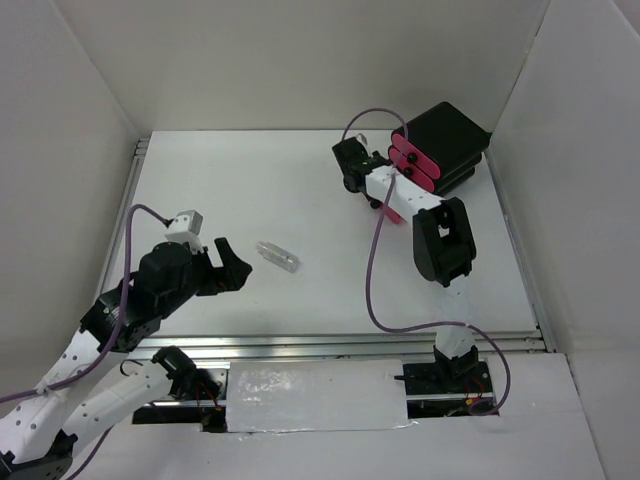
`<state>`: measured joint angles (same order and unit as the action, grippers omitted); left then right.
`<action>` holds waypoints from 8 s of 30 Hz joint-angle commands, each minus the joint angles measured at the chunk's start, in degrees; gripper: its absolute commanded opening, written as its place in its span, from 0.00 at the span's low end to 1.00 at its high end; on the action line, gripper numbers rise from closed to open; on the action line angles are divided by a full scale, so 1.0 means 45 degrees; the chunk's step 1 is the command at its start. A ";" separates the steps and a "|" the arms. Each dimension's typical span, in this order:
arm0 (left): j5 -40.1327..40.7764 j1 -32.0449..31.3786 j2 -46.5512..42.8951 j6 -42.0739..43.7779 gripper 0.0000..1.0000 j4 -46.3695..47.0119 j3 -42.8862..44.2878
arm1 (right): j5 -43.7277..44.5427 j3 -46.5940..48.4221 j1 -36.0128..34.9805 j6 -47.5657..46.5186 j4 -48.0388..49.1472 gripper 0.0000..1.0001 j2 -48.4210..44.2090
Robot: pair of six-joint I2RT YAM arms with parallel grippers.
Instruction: Organize the makeup
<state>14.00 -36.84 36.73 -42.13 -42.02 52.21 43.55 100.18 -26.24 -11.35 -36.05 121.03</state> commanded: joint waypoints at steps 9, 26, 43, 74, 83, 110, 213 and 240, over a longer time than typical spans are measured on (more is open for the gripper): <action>-0.0864 -0.0017 0.0372 0.0221 0.99 0.1583 -0.1815 | 0.1202 0.1605 0.0362 -0.1092 0.0747 0.05 0.1170; -0.0436 -0.0016 0.1135 0.0124 1.00 0.1682 -0.1426 | 0.0830 0.0785 0.0694 0.0101 0.0414 0.66 0.0623; 0.1595 -0.0016 0.1430 -0.2493 0.99 0.0432 -0.1094 | -0.5021 -0.0269 -0.2816 0.4608 -0.0445 1.00 -0.2892; 0.1461 -0.0016 0.0041 -0.0407 0.99 -0.2557 0.1133 | -0.7804 0.0961 -0.5595 0.3364 -0.0093 0.08 0.1035; 0.1654 -0.0017 -0.0193 0.1297 0.99 -0.1894 0.1212 | -0.3402 -0.0894 -0.4699 0.0652 0.1583 0.00 -0.1836; 0.0580 -0.0016 -0.1073 0.1550 0.99 -0.1326 0.0743 | 0.0791 0.0590 0.0948 -0.1520 0.3285 0.13 0.0779; 0.0483 -0.0016 -0.1366 0.1589 0.99 -0.1229 0.0684 | 0.3037 0.1936 0.0107 0.0980 0.0257 0.23 0.2771; 0.0561 -0.0036 -0.0721 0.1569 0.99 -0.1326 0.0742 | 0.2354 0.3343 0.1651 -0.0074 0.1215 0.25 0.3455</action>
<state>16.58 -36.84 32.88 -36.10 -49.67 55.81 49.47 112.18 -20.14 -10.15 -34.33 138.23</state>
